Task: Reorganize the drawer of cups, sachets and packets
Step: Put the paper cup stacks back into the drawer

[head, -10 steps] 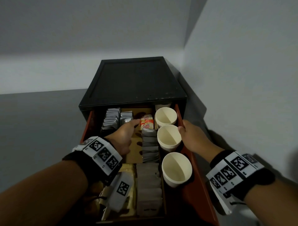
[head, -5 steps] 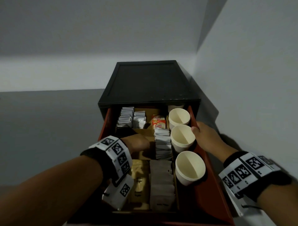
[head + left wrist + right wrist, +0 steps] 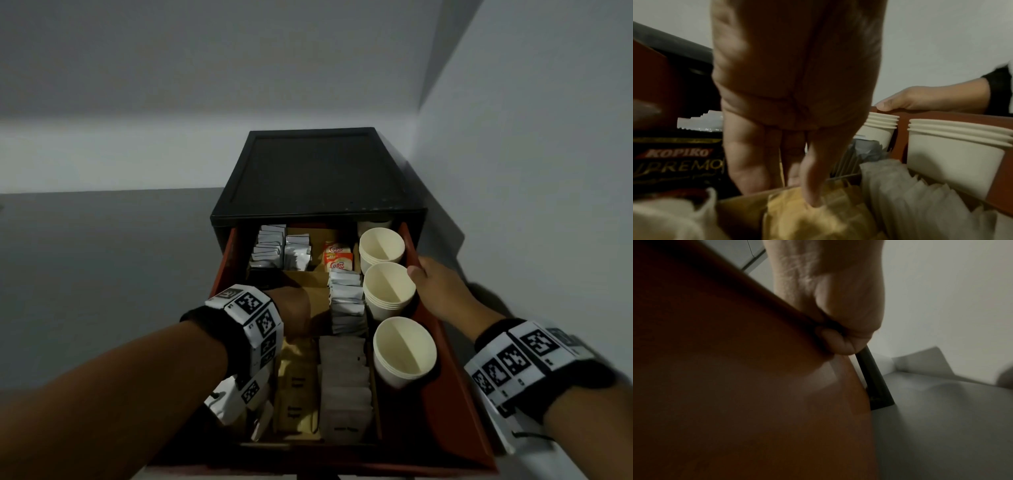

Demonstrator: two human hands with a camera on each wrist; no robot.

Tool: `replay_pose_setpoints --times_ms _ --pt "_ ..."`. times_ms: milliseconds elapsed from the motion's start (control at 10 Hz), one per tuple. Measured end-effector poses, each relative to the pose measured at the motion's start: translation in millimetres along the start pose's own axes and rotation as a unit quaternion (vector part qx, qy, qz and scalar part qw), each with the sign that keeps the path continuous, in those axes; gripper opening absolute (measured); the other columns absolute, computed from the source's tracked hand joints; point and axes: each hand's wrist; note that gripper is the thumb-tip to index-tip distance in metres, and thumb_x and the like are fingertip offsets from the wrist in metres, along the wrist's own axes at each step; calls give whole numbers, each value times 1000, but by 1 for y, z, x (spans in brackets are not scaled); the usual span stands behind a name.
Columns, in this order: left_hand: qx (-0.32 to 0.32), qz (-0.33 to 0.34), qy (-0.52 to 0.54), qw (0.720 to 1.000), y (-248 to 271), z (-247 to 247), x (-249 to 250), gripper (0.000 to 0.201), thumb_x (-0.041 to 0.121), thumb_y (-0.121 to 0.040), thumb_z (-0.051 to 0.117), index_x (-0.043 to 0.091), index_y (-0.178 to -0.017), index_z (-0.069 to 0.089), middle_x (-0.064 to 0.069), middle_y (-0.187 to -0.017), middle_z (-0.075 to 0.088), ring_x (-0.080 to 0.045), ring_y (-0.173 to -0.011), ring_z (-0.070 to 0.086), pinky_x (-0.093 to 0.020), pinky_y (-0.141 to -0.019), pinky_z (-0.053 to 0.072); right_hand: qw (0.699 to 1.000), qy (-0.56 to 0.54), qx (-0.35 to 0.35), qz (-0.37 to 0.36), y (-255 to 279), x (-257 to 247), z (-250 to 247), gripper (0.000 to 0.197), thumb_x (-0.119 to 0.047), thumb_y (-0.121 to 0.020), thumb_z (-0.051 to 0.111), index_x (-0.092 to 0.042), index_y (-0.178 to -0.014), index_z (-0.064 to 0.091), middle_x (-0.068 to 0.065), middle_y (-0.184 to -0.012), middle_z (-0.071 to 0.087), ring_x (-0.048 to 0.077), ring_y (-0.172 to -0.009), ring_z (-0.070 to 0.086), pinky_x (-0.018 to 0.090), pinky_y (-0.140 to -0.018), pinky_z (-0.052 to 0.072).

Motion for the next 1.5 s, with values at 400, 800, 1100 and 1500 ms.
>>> replay_pose_setpoints --times_ms 400,800,1100,1500 --pt "49 6 -39 998 -1 3 -4 10 23 -88 61 21 -85 52 4 -87 53 -13 -82 50 -22 -79 45 1000 -3 -1 -6 0 2 0 27 -25 -100 37 -7 -110 54 7 -98 54 21 -88 48 29 -77 35" --pt "77 42 88 992 70 -42 -10 40 31 -90 59 22 -129 53 6 -121 54 -8 -105 46 -21 -90 34 1000 6 -3 -14 0 1 -2 28 -26 -99 40 -6 -113 53 14 -111 59 21 -91 49 29 -76 34" --pt "225 35 285 931 155 -21 -54 26 29 -84 66 40 -106 57 18 -101 64 3 -92 58 -9 -76 38 993 72 -83 -40 42 -10 -25 57 -37 -98 40 2 -139 34 19 -142 42 31 -128 42 37 -102 34" --pt "276 54 457 844 168 93 -57 108 84 -17 69 56 -116 36 43 -104 49 22 -96 52 -3 -74 43 979 -87 -177 -49 126 20 -28 154 -93 -19 58 -29 -149 4 -9 -155 16 5 -137 24 28 -111 26"
Point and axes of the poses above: each hand's wrist, its own y-axis away from the middle knuckle, its own z-axis out of the palm, x = y × z
